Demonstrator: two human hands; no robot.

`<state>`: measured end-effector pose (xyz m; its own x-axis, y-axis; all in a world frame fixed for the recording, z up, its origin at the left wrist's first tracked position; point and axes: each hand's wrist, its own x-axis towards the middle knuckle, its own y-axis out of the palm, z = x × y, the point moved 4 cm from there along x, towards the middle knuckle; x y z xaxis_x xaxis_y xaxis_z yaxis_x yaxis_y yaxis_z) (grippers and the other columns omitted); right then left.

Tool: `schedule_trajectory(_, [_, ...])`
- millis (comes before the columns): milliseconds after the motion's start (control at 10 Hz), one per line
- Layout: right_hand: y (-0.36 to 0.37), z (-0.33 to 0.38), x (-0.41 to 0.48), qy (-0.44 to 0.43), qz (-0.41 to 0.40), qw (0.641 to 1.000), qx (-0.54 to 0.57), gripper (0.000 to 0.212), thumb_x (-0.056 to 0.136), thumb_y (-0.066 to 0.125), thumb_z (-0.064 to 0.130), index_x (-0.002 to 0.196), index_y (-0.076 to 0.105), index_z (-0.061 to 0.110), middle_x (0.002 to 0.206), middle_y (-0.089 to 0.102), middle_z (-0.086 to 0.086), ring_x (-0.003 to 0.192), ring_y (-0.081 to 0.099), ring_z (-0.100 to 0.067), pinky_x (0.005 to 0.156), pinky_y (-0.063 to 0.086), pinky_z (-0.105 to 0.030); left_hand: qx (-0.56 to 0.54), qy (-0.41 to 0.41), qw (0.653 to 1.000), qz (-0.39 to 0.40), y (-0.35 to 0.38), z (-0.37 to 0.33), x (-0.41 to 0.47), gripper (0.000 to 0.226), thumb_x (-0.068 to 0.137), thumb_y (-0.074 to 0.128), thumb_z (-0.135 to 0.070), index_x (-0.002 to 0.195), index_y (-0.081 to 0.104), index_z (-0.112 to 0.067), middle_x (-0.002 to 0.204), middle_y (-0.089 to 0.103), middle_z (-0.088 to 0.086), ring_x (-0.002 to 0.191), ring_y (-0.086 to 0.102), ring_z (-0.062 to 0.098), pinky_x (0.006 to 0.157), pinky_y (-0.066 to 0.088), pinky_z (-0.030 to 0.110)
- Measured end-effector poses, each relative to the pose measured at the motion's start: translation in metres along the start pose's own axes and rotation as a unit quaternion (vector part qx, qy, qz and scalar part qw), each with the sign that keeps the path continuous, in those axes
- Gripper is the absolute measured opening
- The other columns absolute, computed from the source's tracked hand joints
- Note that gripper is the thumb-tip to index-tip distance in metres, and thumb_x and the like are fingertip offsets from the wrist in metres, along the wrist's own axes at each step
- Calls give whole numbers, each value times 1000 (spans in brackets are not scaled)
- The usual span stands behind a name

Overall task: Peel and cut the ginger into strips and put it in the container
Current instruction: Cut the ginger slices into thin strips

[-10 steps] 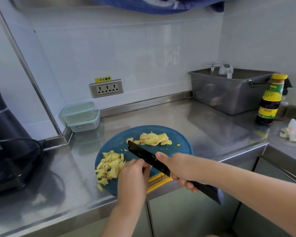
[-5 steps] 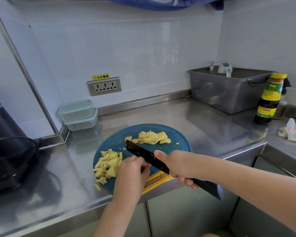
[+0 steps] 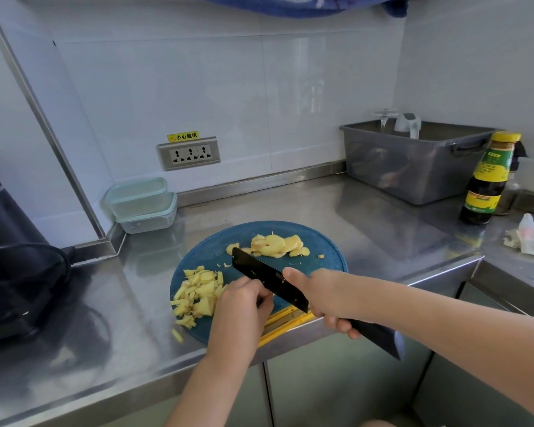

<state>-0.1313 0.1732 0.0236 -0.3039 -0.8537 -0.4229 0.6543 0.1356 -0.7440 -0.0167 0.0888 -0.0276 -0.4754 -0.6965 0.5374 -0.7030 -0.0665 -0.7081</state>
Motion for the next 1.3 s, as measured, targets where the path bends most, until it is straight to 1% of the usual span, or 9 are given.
schedule_trajectory(300, [-4,9,-1,3,22,998,-53,44,106,20,32,121,49,3,62,43,-5,49,43,-17,50,40,-28,-4,4,1000,5,2,2,0,22,68,79,-1,61,64,-16,63,47,-11,57,47,8,53,28,12])
schedule_trajectory(400, [7,15,10,135,128,972,-145,78,97,10,61,95,51,-6,66,44,-14,59,44,-30,71,41,-35,-1,0,1000,11,3,3,1,20,70,77,-2,63,65,-15,64,51,-10,59,49,9,54,30,12])
schedule_trajectory(500, [9,13,17,157,140,963,-169,79,92,3,68,70,42,3,60,45,-17,65,47,-39,73,41,-34,2,2,1000,19,3,1,2,13,74,74,-5,69,67,-14,68,53,-8,64,51,11,56,34,17])
schedule_trajectory(600, [1,3,18,-15,-16,995,-102,42,105,21,38,67,27,24,62,42,-4,92,62,-44,54,42,-25,15,-12,999,35,4,1,3,6,80,68,-10,77,69,-15,73,53,-9,71,51,10,59,32,16])
schedule_trajectory(700, [11,3,18,48,42,992,-105,49,103,16,49,68,32,19,56,45,-8,88,59,-50,66,49,-32,-6,-24,999,28,5,2,3,10,77,69,-7,72,68,-15,69,51,-9,66,50,10,55,29,12])
schedule_trajectory(800, [15,4,26,69,79,986,-130,71,99,5,57,73,34,-1,59,45,-14,93,59,-51,79,50,-37,-3,-21,1000,19,6,4,2,13,75,71,-5,67,66,-15,65,50,-9,63,50,11,54,30,14])
schedule_trajectory(1000, [10,1,27,59,27,998,11,62,103,17,48,125,51,0,62,42,-7,53,46,-24,52,38,-29,11,-19,1000,11,4,0,-2,16,75,72,-7,66,65,-18,62,45,-15,61,48,9,53,31,17])
schedule_trajectory(1100, [7,-11,26,103,90,986,94,69,90,21,74,69,50,15,46,38,-1,38,36,-16,44,37,-25,9,-26,1000,3,2,-1,-3,22,76,71,-8,63,59,-20,61,40,-17,60,44,6,53,27,14])
schedule_trajectory(1300, [-36,-25,15,31,86,971,219,66,85,34,77,54,42,20,46,37,4,35,32,-11,36,31,-19,16,-74,997,-7,-1,0,-4,18,83,66,-11,71,60,-23,67,51,-12,62,50,3,55,39,13])
